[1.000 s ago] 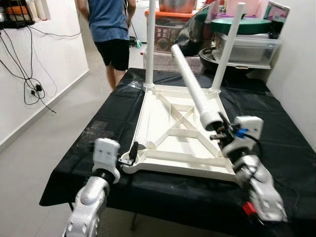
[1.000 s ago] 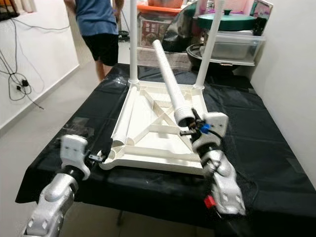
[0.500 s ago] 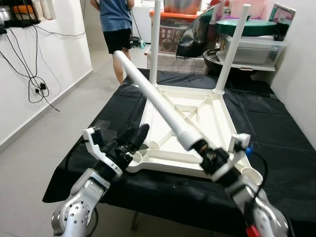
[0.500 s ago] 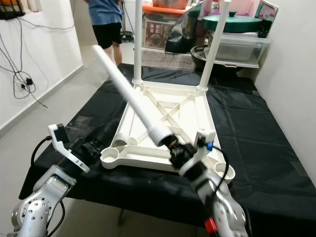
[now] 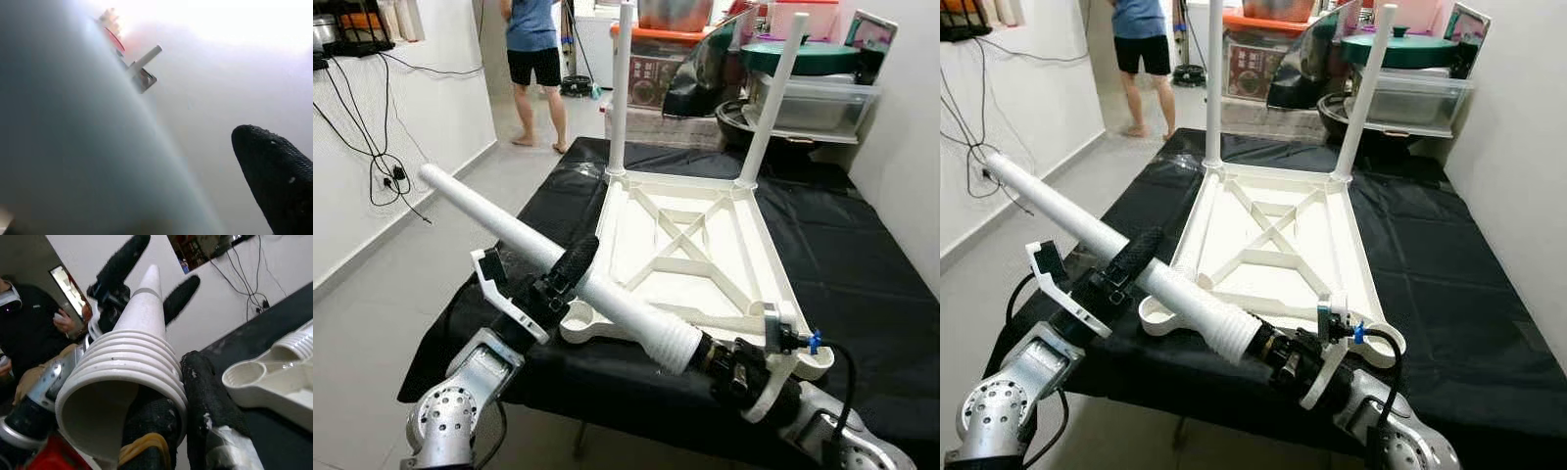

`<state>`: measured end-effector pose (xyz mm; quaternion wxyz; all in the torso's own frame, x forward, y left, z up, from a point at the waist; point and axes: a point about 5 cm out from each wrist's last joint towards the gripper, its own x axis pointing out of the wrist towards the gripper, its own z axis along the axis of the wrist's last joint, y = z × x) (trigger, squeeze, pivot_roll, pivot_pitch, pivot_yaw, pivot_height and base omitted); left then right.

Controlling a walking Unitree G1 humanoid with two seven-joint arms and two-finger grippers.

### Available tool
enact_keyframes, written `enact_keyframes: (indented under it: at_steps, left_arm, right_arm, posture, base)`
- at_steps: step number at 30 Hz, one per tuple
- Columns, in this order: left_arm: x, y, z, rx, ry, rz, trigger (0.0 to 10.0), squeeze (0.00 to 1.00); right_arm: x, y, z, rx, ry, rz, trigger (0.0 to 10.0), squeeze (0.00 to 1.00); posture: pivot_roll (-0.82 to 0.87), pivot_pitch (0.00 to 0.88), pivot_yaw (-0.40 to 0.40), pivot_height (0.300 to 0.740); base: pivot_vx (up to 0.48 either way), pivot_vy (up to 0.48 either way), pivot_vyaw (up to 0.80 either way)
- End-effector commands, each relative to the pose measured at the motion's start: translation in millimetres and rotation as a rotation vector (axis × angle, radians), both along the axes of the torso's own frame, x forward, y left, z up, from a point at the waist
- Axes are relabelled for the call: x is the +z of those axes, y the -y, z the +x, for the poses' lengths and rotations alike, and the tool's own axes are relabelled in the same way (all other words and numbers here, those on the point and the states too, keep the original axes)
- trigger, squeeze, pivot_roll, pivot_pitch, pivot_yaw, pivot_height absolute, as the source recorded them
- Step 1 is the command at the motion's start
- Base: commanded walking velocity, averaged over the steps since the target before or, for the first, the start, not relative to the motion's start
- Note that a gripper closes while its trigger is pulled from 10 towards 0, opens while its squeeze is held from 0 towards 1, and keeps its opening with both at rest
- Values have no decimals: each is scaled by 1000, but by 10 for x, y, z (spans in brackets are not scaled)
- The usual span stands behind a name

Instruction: Building children table

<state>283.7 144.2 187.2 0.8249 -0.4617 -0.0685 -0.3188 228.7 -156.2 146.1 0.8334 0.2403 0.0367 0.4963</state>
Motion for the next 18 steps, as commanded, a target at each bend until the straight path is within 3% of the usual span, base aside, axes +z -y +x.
enact_keyframes:
  at_steps: [1,2,3,7,8,18]
  left_arm:
    - [52,-99,38,32,-4,-47,4549,0]
    - [102,-143,48,48,8,-71,4549,0]
    - [138,-193,54,62,17,-94,3137,0]
    - [166,-279,57,73,17,-128,3059,0]
    - [164,-302,49,73,14,-132,0,0]
    - [207,-312,-2,47,38,-165,0,0]
  right_arm:
    - [-59,46,-11,25,-17,-30,0,0]
    - [-93,87,-1,17,-33,-38,0,0]
    - [-135,140,18,2,-51,-45,0,0]
    - [-199,239,42,-25,-82,-52,0,0]
    - [-196,266,47,-27,-84,-45,0,0]
    - [-230,331,90,-40,-93,-45,0,0]
  posture:
    - [24,0,-73,740]
    - [26,0,-75,740]
    - [29,0,-77,740]
    - [34,0,-81,740]
    - [36,0,-81,740]
    - [37,0,-81,740]
  base:
    - [0,0,0]
    - [0,0,0]
    - [0,0,0]
    - [0,0,0]
    - [0,0,0]
    - [0,0,0]
